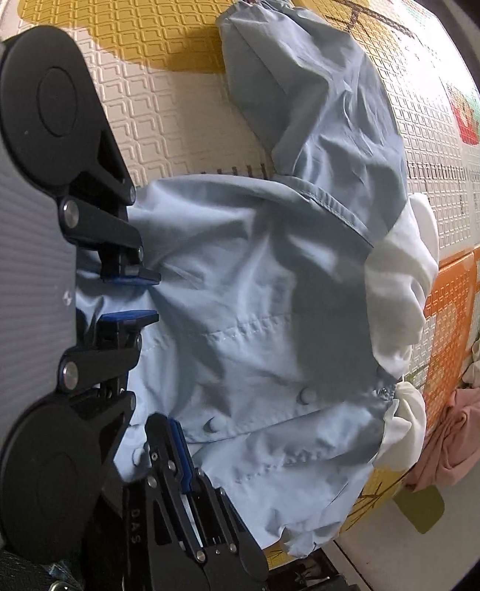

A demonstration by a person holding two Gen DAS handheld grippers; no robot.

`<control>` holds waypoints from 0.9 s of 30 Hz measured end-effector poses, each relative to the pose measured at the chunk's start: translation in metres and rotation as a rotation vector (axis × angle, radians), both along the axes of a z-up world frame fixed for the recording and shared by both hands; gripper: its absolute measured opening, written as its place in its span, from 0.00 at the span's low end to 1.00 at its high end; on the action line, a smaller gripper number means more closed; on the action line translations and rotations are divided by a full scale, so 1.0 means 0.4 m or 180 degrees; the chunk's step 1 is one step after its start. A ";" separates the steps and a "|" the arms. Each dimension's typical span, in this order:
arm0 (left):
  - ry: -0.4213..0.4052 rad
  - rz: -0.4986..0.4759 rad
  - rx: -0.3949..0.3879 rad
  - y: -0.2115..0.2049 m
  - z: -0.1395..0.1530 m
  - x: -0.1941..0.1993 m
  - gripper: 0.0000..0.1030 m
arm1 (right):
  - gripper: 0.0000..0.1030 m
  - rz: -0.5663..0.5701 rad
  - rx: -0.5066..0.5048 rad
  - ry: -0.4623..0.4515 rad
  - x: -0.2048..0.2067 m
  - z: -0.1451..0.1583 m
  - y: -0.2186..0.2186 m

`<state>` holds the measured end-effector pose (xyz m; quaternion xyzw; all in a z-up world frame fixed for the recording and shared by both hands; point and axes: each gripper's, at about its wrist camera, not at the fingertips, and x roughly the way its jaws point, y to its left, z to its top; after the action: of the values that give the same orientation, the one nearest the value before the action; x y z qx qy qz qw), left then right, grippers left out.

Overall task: Fold clothes
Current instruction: 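Move both grippers back over the shirt toward its sleeve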

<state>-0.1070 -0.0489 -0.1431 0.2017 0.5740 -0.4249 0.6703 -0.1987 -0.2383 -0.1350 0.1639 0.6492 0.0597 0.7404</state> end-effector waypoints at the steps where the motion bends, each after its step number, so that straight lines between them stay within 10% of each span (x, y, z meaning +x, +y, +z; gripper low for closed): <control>1: 0.0002 -0.0001 -0.0004 -0.001 0.001 0.000 0.17 | 0.05 -0.0002 0.0002 0.0003 -0.004 0.001 -0.004; 14: -0.0270 0.0019 -0.0351 -0.018 0.117 0.032 0.21 | 0.08 -0.0358 0.0045 -0.0380 -0.008 0.138 -0.084; 27: -0.0471 0.1045 -0.0509 0.047 0.170 0.271 0.33 | 0.08 -0.0531 0.0080 -0.0910 0.150 0.256 -0.076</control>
<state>0.0014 -0.0303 -0.0750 0.0822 0.5129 -0.3382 0.7848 -0.1385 -0.2686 -0.0326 0.2164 0.5206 0.0288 0.8254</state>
